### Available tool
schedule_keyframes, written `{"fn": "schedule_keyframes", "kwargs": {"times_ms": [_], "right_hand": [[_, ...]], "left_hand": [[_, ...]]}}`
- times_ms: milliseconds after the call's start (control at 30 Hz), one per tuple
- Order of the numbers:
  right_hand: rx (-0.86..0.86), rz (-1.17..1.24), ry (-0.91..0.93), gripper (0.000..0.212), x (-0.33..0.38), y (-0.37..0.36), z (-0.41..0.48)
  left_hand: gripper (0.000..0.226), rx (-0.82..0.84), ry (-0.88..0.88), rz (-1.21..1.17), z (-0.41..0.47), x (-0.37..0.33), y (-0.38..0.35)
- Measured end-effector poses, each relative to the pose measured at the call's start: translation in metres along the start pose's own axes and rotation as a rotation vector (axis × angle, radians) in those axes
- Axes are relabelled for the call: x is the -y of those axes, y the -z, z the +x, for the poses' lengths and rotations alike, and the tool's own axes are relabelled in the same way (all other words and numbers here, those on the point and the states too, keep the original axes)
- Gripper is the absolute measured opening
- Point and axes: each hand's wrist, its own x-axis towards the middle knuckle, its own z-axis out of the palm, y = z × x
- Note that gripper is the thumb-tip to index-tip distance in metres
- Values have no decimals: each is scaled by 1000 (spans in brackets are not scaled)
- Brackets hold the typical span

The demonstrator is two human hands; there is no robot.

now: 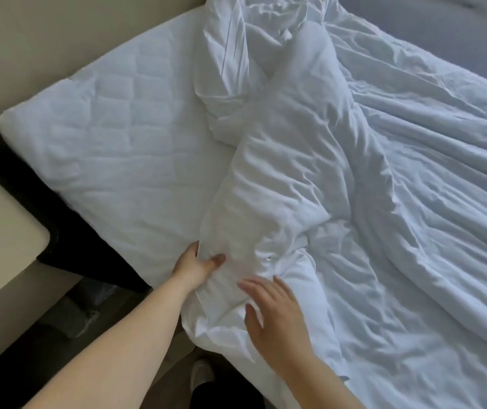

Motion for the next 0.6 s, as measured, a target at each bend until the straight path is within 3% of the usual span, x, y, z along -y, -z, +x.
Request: {"fn": "schedule_keyframes", "kwargs": {"times_ms": [67,167,233,400,500,600], "right_hand": [[26,-154,-212,62,-25,13,9],[485,-262,-461,74,-56,19,11],[590,-265,-461,77,-67,11,10],[620,-317,-342,81,-79,3,24],[606,-329,-298,78,-82,3,25],[354,-351,-145,73,-72,4,9]], "left_hand": [[47,26,59,-176,2,-3,3],[40,16,61,-170,3,-5,10],[39,18,42,-127,3,-8,12],[38,-44,50,-124,-2,-9,5],[19,-115,13,-119,-10,-10,7],[17,-273,-19,-145,-30,-1,22]]}}
